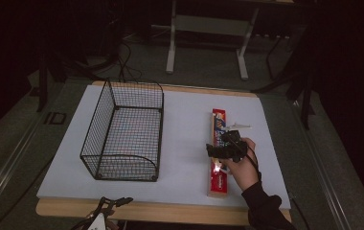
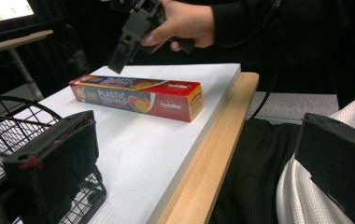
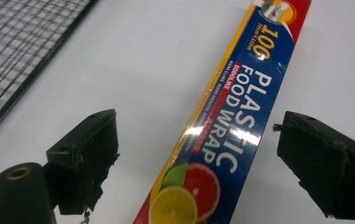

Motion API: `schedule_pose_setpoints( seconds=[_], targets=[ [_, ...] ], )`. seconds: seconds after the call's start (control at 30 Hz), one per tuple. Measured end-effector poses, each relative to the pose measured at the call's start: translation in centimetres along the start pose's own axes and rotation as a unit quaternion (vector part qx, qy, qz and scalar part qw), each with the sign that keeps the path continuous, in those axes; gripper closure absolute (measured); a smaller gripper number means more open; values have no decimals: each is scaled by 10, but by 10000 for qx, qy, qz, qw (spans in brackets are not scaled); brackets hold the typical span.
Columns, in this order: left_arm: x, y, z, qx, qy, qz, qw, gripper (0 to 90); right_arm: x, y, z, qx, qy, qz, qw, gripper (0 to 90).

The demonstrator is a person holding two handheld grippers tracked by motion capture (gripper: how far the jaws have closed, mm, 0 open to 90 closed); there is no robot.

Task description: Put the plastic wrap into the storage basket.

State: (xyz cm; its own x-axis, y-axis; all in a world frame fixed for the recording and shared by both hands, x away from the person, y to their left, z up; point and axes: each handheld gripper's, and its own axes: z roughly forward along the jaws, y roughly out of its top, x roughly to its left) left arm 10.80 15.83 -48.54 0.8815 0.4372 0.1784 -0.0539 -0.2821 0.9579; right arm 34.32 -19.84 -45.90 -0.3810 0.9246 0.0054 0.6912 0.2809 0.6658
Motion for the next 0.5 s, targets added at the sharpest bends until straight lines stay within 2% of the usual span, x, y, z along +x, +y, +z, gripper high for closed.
schedule_pose_setpoints(
  seconds=[0.1, 0.2, 0.3, 0.5],
  targets=[
    [0, 0, 0, 3, 5, 8, 10000, 1, -1, 3, 9, 61, -101, 126, 9999, 122],
    [0, 0, 0, 8, 5, 15, 10000, 1, -4, 5, 19, 187, -211, 351, 9990, 123],
    [0, 0, 0, 13, 4, 25, 10000, 1, -8, 6, 29, 337, -327, 531, 9975, 123],
    [0, 0, 0, 14, 8, 37, 10000, 1, -12, 9, 45, 576, -395, 860, 9938, 122]
  ],
)
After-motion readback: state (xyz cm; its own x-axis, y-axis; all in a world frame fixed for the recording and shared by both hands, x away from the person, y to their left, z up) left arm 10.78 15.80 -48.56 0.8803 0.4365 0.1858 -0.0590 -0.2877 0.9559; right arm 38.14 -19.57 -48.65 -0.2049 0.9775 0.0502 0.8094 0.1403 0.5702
